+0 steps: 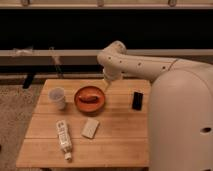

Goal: Move the arm in a circular motion

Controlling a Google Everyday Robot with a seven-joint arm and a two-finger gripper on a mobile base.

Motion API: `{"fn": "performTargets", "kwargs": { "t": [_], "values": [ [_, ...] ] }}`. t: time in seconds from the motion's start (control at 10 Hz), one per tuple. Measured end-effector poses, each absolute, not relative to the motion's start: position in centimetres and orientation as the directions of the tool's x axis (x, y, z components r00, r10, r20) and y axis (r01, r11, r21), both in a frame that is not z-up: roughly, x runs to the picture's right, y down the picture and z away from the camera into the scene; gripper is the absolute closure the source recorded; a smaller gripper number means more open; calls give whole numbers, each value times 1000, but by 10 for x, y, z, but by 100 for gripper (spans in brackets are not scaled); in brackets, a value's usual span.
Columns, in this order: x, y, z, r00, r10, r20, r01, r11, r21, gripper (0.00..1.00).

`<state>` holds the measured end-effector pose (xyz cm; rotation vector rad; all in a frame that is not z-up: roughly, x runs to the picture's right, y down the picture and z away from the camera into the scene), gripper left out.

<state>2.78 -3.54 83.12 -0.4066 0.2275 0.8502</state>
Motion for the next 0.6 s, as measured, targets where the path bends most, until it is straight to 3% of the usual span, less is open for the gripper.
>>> {"fn": "performTargets", "kwargs": {
  "t": [0.3,0.6],
  "values": [
    [-11,-34,812,704,644,-301,-710,649,-273,20],
    [-58,2,771,777,587,-227,-629,712,-310,20]
  ]
}}
